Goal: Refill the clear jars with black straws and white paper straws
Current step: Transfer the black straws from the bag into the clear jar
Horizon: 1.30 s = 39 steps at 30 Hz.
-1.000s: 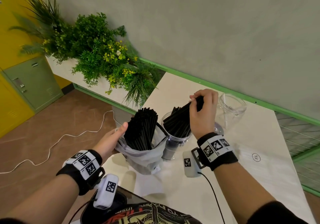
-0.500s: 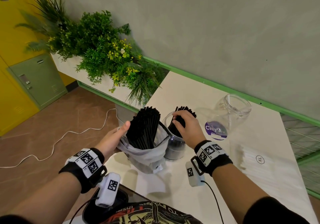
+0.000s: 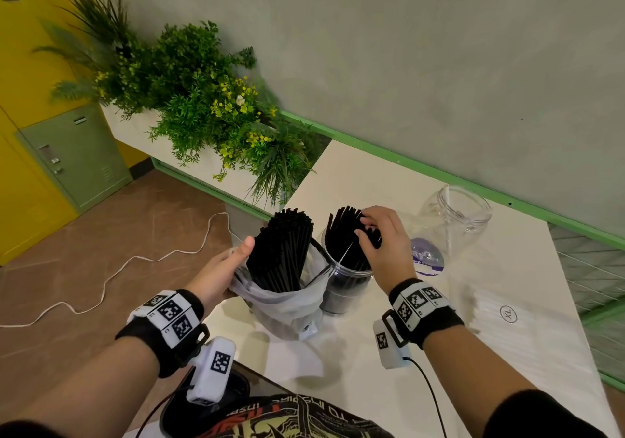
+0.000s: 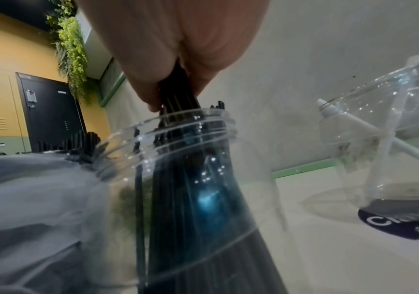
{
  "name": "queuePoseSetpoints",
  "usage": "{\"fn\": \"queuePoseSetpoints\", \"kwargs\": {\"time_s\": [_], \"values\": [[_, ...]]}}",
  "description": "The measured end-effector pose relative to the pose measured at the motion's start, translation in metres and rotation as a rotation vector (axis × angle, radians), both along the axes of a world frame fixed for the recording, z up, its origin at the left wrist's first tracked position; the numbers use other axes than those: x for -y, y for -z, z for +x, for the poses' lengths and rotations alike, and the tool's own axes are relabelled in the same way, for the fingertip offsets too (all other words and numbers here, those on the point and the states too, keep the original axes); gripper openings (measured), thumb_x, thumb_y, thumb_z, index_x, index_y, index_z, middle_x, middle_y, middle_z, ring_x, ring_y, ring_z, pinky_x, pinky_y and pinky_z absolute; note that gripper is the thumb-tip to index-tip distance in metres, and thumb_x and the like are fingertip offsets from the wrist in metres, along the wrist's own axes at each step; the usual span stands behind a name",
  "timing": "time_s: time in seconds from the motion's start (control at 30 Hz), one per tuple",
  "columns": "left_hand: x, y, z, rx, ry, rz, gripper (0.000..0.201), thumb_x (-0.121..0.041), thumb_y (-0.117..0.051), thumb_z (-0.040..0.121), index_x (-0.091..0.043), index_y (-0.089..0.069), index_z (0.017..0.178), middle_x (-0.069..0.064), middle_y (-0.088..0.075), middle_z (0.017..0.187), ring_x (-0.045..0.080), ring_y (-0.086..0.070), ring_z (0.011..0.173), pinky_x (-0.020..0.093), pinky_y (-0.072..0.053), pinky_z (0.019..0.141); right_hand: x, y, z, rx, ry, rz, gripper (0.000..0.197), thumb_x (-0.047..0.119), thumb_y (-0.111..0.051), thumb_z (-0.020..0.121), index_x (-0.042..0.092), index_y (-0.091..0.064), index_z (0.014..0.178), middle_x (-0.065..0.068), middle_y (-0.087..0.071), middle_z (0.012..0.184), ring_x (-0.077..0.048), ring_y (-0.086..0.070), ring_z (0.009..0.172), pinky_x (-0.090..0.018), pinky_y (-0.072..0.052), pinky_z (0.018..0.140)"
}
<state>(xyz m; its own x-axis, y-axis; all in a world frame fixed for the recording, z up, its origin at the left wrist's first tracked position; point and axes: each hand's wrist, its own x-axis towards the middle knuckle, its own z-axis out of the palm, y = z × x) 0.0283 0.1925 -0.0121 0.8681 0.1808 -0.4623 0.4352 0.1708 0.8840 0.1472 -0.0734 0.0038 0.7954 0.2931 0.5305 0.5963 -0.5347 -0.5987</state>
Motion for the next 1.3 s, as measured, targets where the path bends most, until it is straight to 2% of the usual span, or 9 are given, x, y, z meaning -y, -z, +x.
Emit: {"fn": "queuePoseSetpoints", "kwargs": {"time_s": [0.13,0.23,0.37,0.63,0.77,0.9,1.0,1.1,1.3], "values": [[-0.001,0.003,0.0,-0.01,-0.003,-0.004,0.095,-0.089,-0.066,0.043,-0.029,-0.063,0.117,0.003,-0.069,0.119,0.026,-0.064,0.11,0.053,-0.043,0.103,0.011,0.007,0.007,0.054,0.021,-0.092,0.024,-0.002,-0.053,0.093,0.004,-0.062,0.114,-0.008,-0.058,0.121,-0.017,-0.052,0.113,-0.027,-0.039,0.105],[-0.001,0.002,0.0,-0.014,-0.002,0.008,0.095,-0.091,-0.064,0.042,-0.031,-0.063,0.116,0.003,-0.067,0.122,0.027,-0.062,0.114,0.054,-0.041,0.104,0.019,0.008,0.016,0.046,0.032,-0.157,0.03,-0.004,-0.048,0.095,0.004,-0.059,0.122,-0.01,-0.053,0.133,-0.019,-0.044,0.127,-0.015,-0.023,0.113],[0.0,0.002,-0.001,-0.012,0.001,0.009,0.1,-0.091,-0.063,0.043,-0.032,-0.059,0.123,0.004,-0.064,0.125,0.026,-0.059,0.116,0.055,-0.039,0.106,0.022,0.007,0.025,0.015,0.047,-0.196,0.036,-0.004,-0.043,0.097,0.005,-0.054,0.13,-0.01,-0.047,0.14,-0.021,-0.039,0.132,-0.008,-0.016,0.111],[0.002,-0.001,-0.002,-0.014,0.006,0.026,0.103,-0.092,-0.062,0.039,-0.031,-0.061,0.121,0.003,-0.066,0.122,0.027,-0.061,0.114,0.055,-0.04,0.106,0.016,-0.008,0.037,-0.248,0.067,-0.126,0.035,0.018,-0.036,0.104,0.01,-0.048,0.135,-0.011,-0.049,0.137,-0.024,-0.045,0.126,-0.015,-0.025,0.101],[0.002,-0.001,-0.003,-0.025,0.006,0.025,0.097,-0.092,-0.062,0.04,-0.033,-0.061,0.117,0.004,-0.065,0.125,0.028,-0.06,0.116,0.055,-0.039,0.106,0.0,-0.009,0.032,-0.28,-0.087,-0.27,0.052,0.042,-0.041,0.099,0.02,-0.034,0.146,-0.007,-0.033,0.149,-0.021,-0.032,0.137,-0.033,-0.025,0.115],[0.002,-0.004,-0.004,-0.023,0.02,0.031,0.09,-0.092,-0.058,0.045,-0.037,-0.059,0.116,-0.002,-0.059,0.13,0.023,-0.053,0.122,0.055,-0.033,0.11,-0.027,-0.009,0.032,-0.276,-0.061,-0.478,0.066,0.061,-0.044,0.091,0.033,-0.025,0.147,-0.003,-0.025,0.152,-0.03,-0.032,0.134,-0.046,-0.034,0.11],[0.0,-0.001,-0.005,-0.002,0.021,0.035,0.098,-0.092,-0.06,0.049,-0.033,-0.059,0.127,-0.002,-0.059,0.135,0.023,-0.052,0.126,0.055,-0.033,0.11,-0.045,-0.004,0.031,-0.201,0.0,-0.594,0.053,0.056,-0.048,0.092,0.029,-0.043,0.137,-0.004,-0.041,0.138,-0.031,-0.039,0.123,-0.044,-0.04,0.1],[0.0,-0.002,-0.006,-0.011,0.02,0.038,0.096,-0.092,-0.059,0.047,-0.034,-0.059,0.124,-0.002,-0.056,0.137,0.024,-0.05,0.128,0.056,-0.033,0.11,-0.052,0.006,0.026,-0.103,0.032,-0.454,0.024,0.037,-0.058,0.093,0.019,-0.063,0.108,-0.004,-0.056,0.112,-0.031,-0.047,0.105,-0.043,-0.042,0.087],[0.001,-0.006,-0.006,-0.007,0.034,0.02,0.093,-0.092,-0.061,0.04,-0.04,-0.057,0.116,-0.003,-0.057,0.131,0.024,-0.052,0.125,0.054,-0.036,0.109,-0.044,-0.002,0.029,0.137,0.132,-0.302,0.015,0.03,-0.069,0.085,0.016,-0.065,0.084,-0.001,-0.059,0.086,-0.026,-0.05,0.083,-0.037,-0.041,0.069]]}}
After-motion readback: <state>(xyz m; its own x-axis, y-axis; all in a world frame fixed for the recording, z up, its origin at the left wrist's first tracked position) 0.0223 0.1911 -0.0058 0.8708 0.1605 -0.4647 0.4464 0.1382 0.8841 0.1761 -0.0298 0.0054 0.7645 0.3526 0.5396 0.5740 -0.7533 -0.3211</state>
